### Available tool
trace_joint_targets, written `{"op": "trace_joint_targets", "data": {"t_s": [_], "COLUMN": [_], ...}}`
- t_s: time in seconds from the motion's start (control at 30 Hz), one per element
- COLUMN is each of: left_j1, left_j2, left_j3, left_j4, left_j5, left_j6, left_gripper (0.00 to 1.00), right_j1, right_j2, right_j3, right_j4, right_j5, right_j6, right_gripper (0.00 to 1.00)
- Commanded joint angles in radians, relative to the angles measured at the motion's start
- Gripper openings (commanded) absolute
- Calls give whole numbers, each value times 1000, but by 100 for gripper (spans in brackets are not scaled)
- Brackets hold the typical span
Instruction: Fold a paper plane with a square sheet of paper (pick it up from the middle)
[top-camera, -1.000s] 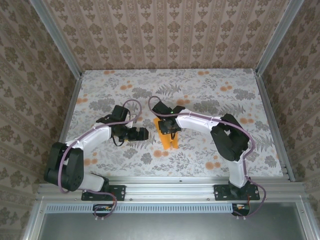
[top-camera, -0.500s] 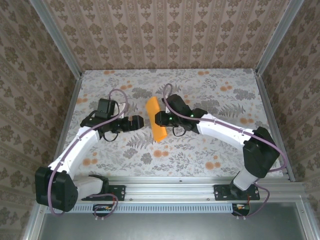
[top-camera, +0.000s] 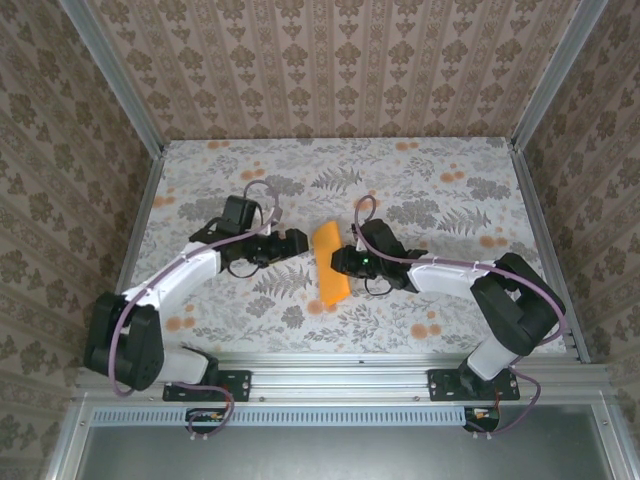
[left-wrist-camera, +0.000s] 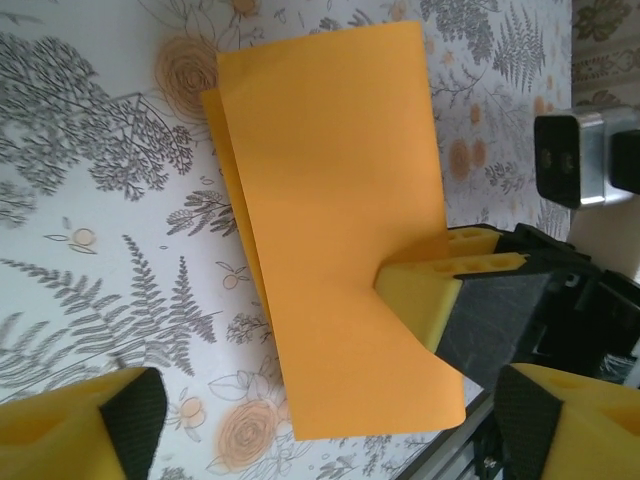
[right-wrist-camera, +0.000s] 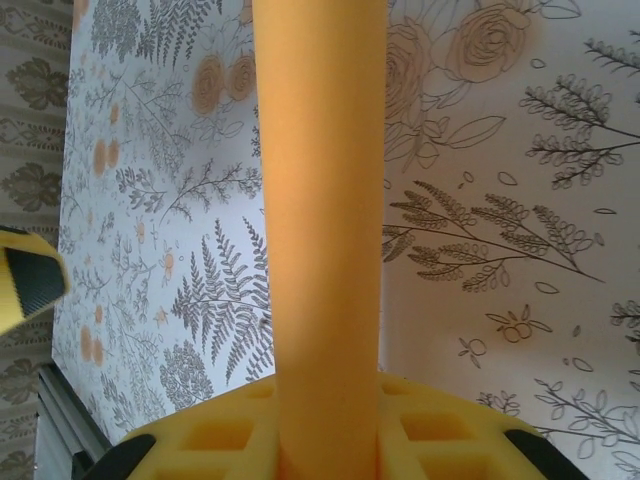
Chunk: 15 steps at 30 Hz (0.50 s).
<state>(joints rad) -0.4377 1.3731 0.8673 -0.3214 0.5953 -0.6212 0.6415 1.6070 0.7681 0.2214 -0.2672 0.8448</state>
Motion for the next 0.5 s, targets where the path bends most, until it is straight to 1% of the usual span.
{"op": "trace_joint_targets", "data": {"t_s": [0.0, 0.13, 0.2, 0.23, 0.3, 0.4, 0.47], "left_j1": [-50, -92, -110, -118, -141, -166, -171], "left_j2": [46, 120, 156, 172, 206, 245, 270], "left_j3": [-7, 6, 7, 8, 19, 28, 24], "left_j4": [96, 127, 154, 163, 174, 182, 209], "left_j5": [-5, -39, -52, -57, -72, -100, -104], "left_j6": [-65, -98, -116, -124, -138, -144, -160], "left_gripper": [83, 70, 61, 58, 56, 46, 43], "right_j1": [-17, -35, -37, -37, -40, -52, -57], "right_j2": [24, 44, 60, 66, 77, 82, 82], "right_j3": [-35, -75, -96, -103, -112, -130, -136], "right_j4": [63, 111, 145, 156, 168, 189, 192], "right_j5": [-33, -53, -62, -68, -72, -79, -83], "right_j6": [8, 18, 31, 36, 36, 45, 44], "right_gripper": [25, 26, 26, 26, 26, 26, 27]}}
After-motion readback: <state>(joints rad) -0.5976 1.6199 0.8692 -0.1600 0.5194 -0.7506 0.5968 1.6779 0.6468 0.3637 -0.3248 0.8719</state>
